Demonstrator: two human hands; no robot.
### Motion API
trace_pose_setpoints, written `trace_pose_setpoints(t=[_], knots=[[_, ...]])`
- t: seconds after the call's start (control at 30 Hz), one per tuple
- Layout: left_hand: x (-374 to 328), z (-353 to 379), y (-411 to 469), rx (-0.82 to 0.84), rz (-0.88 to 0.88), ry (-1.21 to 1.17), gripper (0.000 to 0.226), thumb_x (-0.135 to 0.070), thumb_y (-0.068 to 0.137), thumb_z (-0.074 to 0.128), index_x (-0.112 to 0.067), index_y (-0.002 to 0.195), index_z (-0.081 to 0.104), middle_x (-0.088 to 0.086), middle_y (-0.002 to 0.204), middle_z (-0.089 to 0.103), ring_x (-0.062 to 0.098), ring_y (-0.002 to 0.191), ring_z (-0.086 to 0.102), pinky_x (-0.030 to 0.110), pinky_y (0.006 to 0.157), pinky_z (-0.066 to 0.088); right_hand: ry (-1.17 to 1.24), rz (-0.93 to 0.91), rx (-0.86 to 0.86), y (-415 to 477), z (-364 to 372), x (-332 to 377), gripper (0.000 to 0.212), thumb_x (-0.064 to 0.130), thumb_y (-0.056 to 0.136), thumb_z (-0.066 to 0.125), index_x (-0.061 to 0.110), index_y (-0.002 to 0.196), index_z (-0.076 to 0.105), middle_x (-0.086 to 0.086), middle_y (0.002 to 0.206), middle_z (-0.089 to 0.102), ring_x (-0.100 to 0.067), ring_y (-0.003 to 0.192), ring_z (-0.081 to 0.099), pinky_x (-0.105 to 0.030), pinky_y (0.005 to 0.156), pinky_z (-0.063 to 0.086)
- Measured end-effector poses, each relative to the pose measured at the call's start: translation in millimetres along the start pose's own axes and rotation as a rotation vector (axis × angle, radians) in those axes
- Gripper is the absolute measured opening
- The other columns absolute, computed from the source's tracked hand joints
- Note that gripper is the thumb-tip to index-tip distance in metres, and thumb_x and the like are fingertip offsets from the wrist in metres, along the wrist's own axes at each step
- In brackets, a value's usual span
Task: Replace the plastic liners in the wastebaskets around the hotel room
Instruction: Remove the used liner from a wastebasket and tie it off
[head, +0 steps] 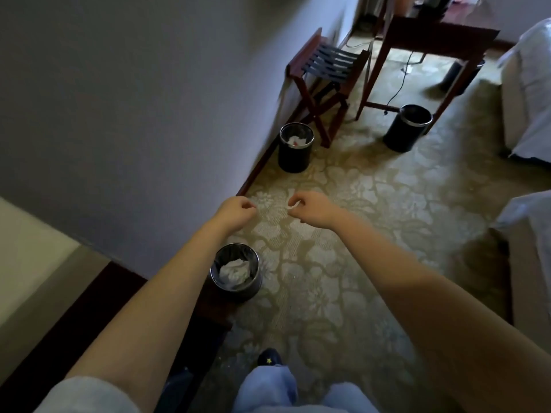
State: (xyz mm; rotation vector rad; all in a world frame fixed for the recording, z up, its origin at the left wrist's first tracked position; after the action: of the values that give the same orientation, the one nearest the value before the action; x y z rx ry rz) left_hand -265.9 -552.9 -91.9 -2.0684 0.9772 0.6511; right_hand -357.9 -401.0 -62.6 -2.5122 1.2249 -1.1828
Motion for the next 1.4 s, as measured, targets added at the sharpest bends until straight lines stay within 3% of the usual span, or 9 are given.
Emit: trace_pose_setpoints(t=[0.13, 0.27, 0.37, 0.6, 0.73, 0.83, 0.93, 1.1, 1.4], knots=[[-4, -6, 26, -0.008, -0.019, -0.079, 0.014, -0.021, 0.094, 0.053, -0.012, 0.1, 0.063, -0.003, 0.094, 0.056, 0.014, 0.081, 0.054, 0.026, 0.066, 0.043, -0.024, -0.015, 0.033, 34, -10, 2, 0.029, 0.026, 0.094, 0.058, 0.012, 0.12, 0.061, -0.005, 0.105, 0.058, -0.022, 0.099, 0.057, -0.032, 0.077, 0.045], [9, -9, 49, -0.053, -0.085, -0.127, 0.016, -0.023, 0.094, 0.055, -0.011, 0.101, 0.064, 0.002, 0.097, 0.059, 0.017, 0.086, 0.055, 0.027, 0.07, 0.044, -0.112, -0.07, 0.106, 75, -7, 9, 0.03, 0.029, 0.094, 0.058, 0.015, 0.12, 0.061, -0.003, 0.108, 0.058, -0.023, 0.104, 0.059, -0.029, 0.077, 0.043], [27, -16, 61, -0.128, -0.177, -0.16, 0.018, -0.022, 0.094, 0.055, -0.01, 0.102, 0.066, 0.003, 0.1, 0.062, 0.02, 0.09, 0.058, 0.031, 0.076, 0.047, -0.194, -0.17, 0.195, 111, -2, 25, 0.028, 0.025, 0.094, 0.057, 0.011, 0.118, 0.062, -0.008, 0.113, 0.062, -0.02, 0.094, 0.058, -0.029, 0.075, 0.043], [77, -34, 66, -0.447, -0.477, -0.352, 0.009, -0.015, 0.092, 0.057, -0.012, 0.091, 0.065, 0.011, 0.095, 0.063, 0.024, 0.092, 0.058, 0.035, 0.086, 0.047, -0.362, -0.445, 0.456, 193, 23, 72, 0.027, 0.024, 0.094, 0.057, 0.012, 0.117, 0.062, -0.009, 0.119, 0.062, -0.022, 0.103, 0.057, -0.029, 0.081, 0.044], [86, -19, 53, -0.509, -0.612, -0.418, 0.01, -0.013, 0.091, 0.055, -0.009, 0.084, 0.062, 0.011, 0.083, 0.057, 0.019, 0.081, 0.051, 0.03, 0.073, 0.039, -0.432, -0.537, 0.573, 209, 39, 81, 0.028, 0.023, 0.093, 0.057, 0.012, 0.118, 0.063, -0.009, 0.124, 0.062, -0.024, 0.113, 0.056, -0.031, 0.09, 0.044], [94, -13, 42, -0.558, -0.671, -0.434, 0.011, -0.012, 0.09, 0.056, -0.006, 0.086, 0.065, 0.012, 0.086, 0.061, 0.022, 0.083, 0.056, 0.035, 0.078, 0.045, -0.464, -0.57, 0.643, 211, 54, 78, 0.027, 0.024, 0.093, 0.058, 0.011, 0.117, 0.063, -0.007, 0.122, 0.062, -0.023, 0.112, 0.056, -0.031, 0.091, 0.043], [102, -5, 33, -0.582, -0.711, -0.47, 0.009, -0.014, 0.091, 0.057, -0.01, 0.089, 0.066, 0.013, 0.097, 0.066, 0.028, 0.095, 0.062, 0.04, 0.092, 0.048, -0.47, -0.578, 0.674, 211, 65, 72, 0.027, 0.024, 0.094, 0.056, 0.013, 0.118, 0.063, -0.007, 0.121, 0.062, -0.022, 0.109, 0.057, -0.031, 0.089, 0.044], [115, 11, 18, -0.561, -0.691, -0.426, 0.011, -0.016, 0.092, 0.057, -0.01, 0.095, 0.066, 0.005, 0.096, 0.062, 0.02, 0.095, 0.058, 0.033, 0.089, 0.045, -0.417, -0.526, 0.682, 202, 87, 55, 0.022, 0.025, 0.093, 0.058, 0.016, 0.112, 0.063, -0.007, 0.118, 0.063, -0.019, 0.094, 0.059, -0.031, 0.084, 0.047], [170, 58, 2, -0.516, -0.628, -0.298, 0.021, -0.018, 0.093, 0.055, -0.008, 0.107, 0.067, 0.008, 0.112, 0.065, 0.024, 0.107, 0.058, 0.033, 0.09, 0.044, -0.397, -0.426, 0.563, 192, 137, 4, 0.025, 0.023, 0.093, 0.059, 0.011, 0.115, 0.062, -0.012, 0.113, 0.065, -0.025, 0.101, 0.059, -0.031, 0.086, 0.045]])
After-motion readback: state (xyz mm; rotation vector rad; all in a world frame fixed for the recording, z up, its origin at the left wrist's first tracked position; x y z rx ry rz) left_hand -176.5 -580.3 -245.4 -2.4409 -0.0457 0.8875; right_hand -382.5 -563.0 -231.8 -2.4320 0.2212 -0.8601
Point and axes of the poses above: each hand's wrist, its own y-axis towards the middle knuckle, its own z-axis out of the palm, x = y × z, the point moved 8 cm from there along y, towards the middle knuckle
